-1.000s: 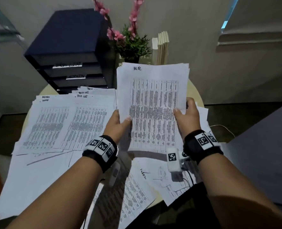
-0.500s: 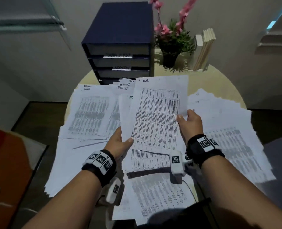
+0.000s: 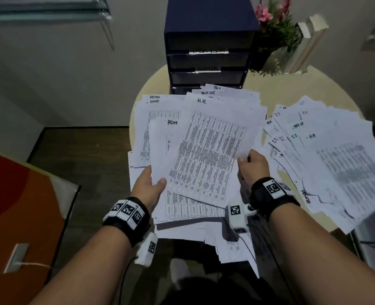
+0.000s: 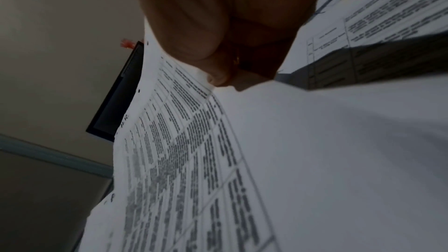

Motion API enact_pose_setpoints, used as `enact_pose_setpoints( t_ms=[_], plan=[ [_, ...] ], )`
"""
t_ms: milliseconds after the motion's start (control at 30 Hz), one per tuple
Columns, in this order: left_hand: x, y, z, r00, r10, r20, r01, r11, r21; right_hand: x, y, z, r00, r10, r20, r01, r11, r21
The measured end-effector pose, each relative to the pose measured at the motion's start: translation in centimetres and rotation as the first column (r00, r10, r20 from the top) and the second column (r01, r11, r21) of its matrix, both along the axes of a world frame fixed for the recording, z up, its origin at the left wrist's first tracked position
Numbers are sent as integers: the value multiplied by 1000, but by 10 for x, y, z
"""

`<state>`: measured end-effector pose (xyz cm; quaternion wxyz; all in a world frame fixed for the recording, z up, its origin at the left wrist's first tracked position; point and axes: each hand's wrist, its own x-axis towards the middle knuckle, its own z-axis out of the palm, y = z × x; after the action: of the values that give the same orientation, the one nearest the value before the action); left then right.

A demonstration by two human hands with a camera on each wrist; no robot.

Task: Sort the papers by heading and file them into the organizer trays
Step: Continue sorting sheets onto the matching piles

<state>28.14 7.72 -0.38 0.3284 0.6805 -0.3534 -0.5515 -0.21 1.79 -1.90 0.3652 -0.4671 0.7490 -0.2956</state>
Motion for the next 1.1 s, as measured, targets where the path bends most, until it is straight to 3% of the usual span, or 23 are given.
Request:
enact_pose_setpoints(
  t_ms=[133, 267, 367, 533, 667, 800, 867, 933, 1000, 1100],
  plan=[
    [16, -8, -15, 987, 74, 142, -72, 997, -16, -8, 10, 5, 985, 74, -159, -61, 994, 88],
    [34, -15, -11, 904, 308, 296, -281, 951, -131, -48, 32, 2, 897, 204, -393, -114, 964, 239],
    [45, -16, -6, 835, 437, 334, -395, 899, -189, -78, 50, 0, 822, 310, -478, -143, 924, 354],
    [49, -18, -7, 762, 575, 298, -534, 818, -213, -103, 68, -10, 791, 290, -539, -64, 915, 398],
    [46, -13, -7, 772, 582, 256, -545, 813, -206, -101, 73, -16, 776, 254, -577, -67, 943, 325],
    [60, -8, -35, 782, 564, 266, -525, 826, -207, -74, 75, -14, 679, 225, -698, -122, 973, 195],
    [57, -2, -34, 795, 543, 270, -515, 839, -174, -51, 77, -14, 621, 382, -684, -348, 917, 196],
    [60, 3, -39, 800, 524, 291, -506, 851, -143, -28, 83, -21, 533, 566, -629, -544, 799, 258],
    [59, 9, -36, 811, 492, 317, -473, 870, -140, -13, 93, -30, 485, 665, -568, -572, 732, 369],
    [52, 15, -25, 837, 451, 310, -438, 892, -114, -10, 100, -34, 485, 662, -572, -526, 743, 414]
  ],
)
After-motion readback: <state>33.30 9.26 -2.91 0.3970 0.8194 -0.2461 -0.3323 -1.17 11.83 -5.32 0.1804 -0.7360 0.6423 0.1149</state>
